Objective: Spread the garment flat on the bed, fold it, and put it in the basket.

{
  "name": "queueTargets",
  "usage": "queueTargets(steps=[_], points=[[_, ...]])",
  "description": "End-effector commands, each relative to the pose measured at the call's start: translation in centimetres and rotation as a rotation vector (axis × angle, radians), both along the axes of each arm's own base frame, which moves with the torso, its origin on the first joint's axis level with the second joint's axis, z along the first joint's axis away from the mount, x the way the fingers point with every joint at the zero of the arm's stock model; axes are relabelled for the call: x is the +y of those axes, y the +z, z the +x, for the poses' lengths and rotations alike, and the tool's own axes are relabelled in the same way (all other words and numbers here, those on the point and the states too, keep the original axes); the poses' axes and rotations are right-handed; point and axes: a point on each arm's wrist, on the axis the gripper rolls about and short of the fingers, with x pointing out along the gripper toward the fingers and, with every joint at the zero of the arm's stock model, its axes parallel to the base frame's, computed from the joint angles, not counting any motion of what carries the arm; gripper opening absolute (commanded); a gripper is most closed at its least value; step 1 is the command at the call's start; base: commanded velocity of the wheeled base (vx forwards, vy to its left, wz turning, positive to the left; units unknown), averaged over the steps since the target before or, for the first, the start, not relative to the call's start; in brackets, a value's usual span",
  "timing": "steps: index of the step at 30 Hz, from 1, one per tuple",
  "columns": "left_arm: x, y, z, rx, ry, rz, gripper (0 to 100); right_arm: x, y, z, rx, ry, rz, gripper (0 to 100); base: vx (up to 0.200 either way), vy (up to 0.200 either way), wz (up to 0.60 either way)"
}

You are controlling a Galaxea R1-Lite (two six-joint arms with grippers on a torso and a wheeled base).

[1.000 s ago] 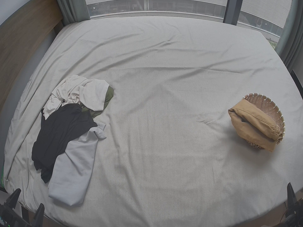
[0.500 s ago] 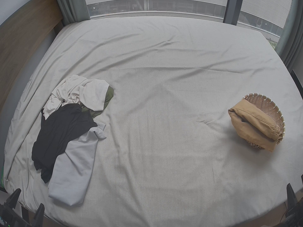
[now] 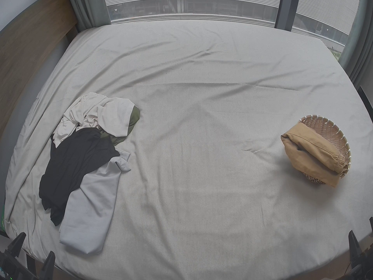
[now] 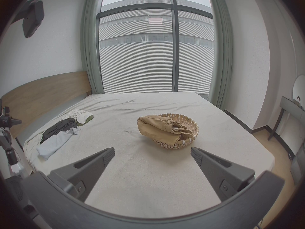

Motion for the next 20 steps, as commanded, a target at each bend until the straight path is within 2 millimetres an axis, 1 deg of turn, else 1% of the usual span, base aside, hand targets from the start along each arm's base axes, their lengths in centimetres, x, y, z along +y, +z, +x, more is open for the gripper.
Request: queueTargets(steps=[1,20], points=[[-0.01,-0.49,0.13,0.022,0.001,0.005,100,0.00,-0.46,0.05,0.004,0.005,0.006,100,0.000,0.000,0.00],[-0.01,-0.49,0.13,0.022,-0.001,0.005,100,0.04,-0.48,0.04,0.008,0.022,0.003,100,0.000,0.000,0.00]])
